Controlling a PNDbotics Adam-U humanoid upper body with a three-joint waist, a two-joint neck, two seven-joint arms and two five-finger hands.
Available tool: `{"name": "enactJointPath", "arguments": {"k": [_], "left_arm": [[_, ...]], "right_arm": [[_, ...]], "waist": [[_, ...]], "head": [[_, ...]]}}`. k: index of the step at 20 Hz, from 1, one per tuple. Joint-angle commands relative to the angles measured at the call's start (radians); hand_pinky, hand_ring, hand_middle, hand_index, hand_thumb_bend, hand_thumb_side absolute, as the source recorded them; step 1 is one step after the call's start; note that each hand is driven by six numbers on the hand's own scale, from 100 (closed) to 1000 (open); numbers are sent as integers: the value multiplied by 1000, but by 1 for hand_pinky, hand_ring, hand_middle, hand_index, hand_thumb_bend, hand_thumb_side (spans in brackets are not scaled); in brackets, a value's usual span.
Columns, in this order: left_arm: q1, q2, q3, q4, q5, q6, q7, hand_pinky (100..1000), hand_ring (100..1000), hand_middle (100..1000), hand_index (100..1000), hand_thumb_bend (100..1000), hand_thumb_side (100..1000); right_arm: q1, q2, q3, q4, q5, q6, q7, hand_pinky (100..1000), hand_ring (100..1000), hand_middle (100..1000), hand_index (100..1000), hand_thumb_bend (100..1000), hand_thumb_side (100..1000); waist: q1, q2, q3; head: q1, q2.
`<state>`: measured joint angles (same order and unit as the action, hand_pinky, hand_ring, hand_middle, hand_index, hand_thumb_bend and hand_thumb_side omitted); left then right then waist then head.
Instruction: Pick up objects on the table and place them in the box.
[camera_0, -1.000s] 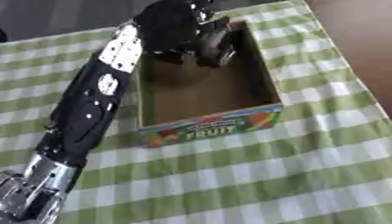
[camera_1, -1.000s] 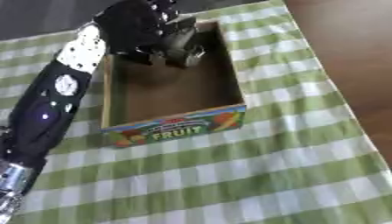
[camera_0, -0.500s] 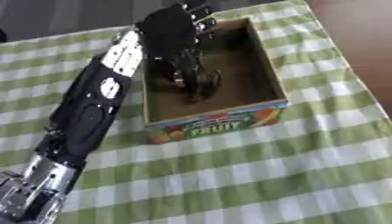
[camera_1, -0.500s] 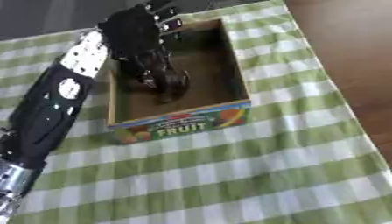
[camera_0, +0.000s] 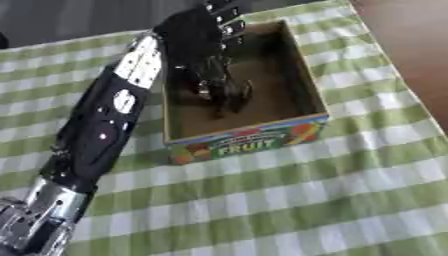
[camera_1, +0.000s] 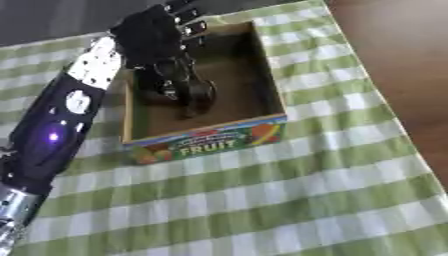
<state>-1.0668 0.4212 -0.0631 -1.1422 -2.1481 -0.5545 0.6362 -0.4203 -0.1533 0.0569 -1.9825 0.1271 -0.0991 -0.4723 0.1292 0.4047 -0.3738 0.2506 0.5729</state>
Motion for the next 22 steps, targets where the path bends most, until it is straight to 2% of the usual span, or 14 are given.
{"name": "enactJointPath", "arguments": {"k": [1,6,7,8,10,11,12,13,14,15,17,22], "left_arm": [[-6,20,34,-50,85,-100,95,867,807,596,844,898,760],[38,92,48,-190,352,-139,27,851,792,588,837,882,719],[49,109,54,-223,392,-124,11,841,792,592,829,776,676],[63,123,53,-246,444,-125,-4,837,791,592,828,740,669],[94,150,60,-287,559,-124,-31,806,779,592,818,473,664],[112,161,62,-305,623,-122,-45,786,773,594,816,403,582],[130,171,65,-323,689,-122,-59,776,769,595,814,361,567],[149,178,69,-343,755,-120,-75,745,756,596,807,261,521],[173,185,74,-367,831,-114,-91,732,751,597,805,232,511],[196,189,81,-390,905,-106,-109,710,742,603,803,165,506],[237,190,95,-435,1048,-87,-151,687,731,617,807,100,500],[334,198,143,-558,1379,-27,-242,629,708,637,801,100,495]], "right_arm": [[-1,-7,-3,-18,-4,-2,1,906,845,641,810,100,731],[12,-25,-17,-18,9,0,-14,905,845,642,810,100,731],[14,-28,-19,-18,11,0,-16,904,845,643,810,100,731],[16,-30,-21,-18,13,0,-18,904,845,643,810,100,731],[19,-35,-25,-18,16,1,-23,903,844,643,810,100,735],[20,-37,-27,-18,18,0,-26,902,844,644,810,100,729],[21,-38,-30,-18,20,0,-29,902,843,644,810,100,729],[21,-40,-33,-18,22,-2,-32,901,843,645,810,100,726],[22,-43,-38,-18,24,-3,-36,900,842,645,810,100,726],[23,-46,-43,-18,27,-4,-42,899,842,645,810,100,725],[25,-49,-52,-18,33,-6,-53,898,841,646,810,100,723],[31,-52,-69,-18,45,-6,-76,896,840,646,809,100,721]], "waist": [[-13,-36,12],[-13,-56,55],[-14,-60,64],[-15,-64,71],[-20,-73,87],[-23,-77,94],[-27,-80,101],[-31,-83,108],[-35,-86,115],[-39,-89,122],[-49,-93,135],[-69,-95,155]], "head": [[-13,4],[-84,29],[-101,33],[-114,37],[-135,46],[-143,50],[-149,52],[-156,55],[-164,58],[-173,60],[-188,65],[-210,66]]}}
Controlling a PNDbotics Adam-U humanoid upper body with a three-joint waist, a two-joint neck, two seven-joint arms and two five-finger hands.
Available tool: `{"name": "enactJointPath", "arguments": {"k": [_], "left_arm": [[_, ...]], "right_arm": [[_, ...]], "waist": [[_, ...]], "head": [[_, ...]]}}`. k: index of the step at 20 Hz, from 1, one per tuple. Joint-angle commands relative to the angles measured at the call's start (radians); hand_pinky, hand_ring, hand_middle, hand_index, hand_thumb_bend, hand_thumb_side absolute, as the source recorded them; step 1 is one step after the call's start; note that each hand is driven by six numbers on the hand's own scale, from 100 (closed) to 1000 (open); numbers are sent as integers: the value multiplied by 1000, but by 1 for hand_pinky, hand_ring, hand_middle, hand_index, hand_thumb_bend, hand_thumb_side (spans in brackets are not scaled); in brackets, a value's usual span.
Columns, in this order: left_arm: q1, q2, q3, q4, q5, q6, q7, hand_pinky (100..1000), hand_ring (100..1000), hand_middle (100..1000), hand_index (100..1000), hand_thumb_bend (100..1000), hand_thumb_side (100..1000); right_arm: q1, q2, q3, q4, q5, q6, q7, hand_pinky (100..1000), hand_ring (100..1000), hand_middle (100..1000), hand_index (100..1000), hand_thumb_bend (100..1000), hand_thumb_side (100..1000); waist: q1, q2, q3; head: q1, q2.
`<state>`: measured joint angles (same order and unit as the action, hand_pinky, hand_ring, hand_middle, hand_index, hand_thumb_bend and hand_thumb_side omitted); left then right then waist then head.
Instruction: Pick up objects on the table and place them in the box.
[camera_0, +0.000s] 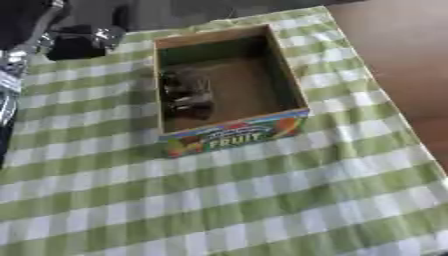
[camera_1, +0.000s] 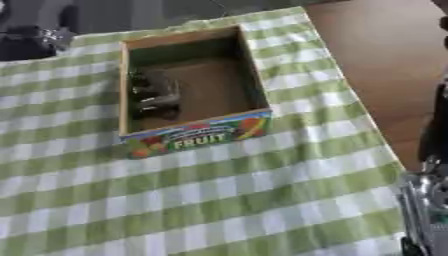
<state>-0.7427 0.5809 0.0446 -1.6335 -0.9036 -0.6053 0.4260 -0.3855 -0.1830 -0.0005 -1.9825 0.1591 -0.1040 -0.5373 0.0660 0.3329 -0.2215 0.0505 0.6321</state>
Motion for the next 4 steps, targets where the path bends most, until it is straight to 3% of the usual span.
{"name": "enactJointPath", "arguments": {"k": [1,4], "left_arm": [[30,37,46,-90,190,42,-42,614,707,656,806,100,514],[97,20,70,-163,373,106,-69,571,691,699,814,100,581]], "right_arm": [[-3,-22,-14,-18,15,-1,-15,896,840,646,809,100,720],[0,-23,-24,-18,21,-1,-26,895,840,647,809,100,719]], "waist": [[-9,-23,6],[-19,-21,17]], "head": [[-12,8],[-20,11]]}}
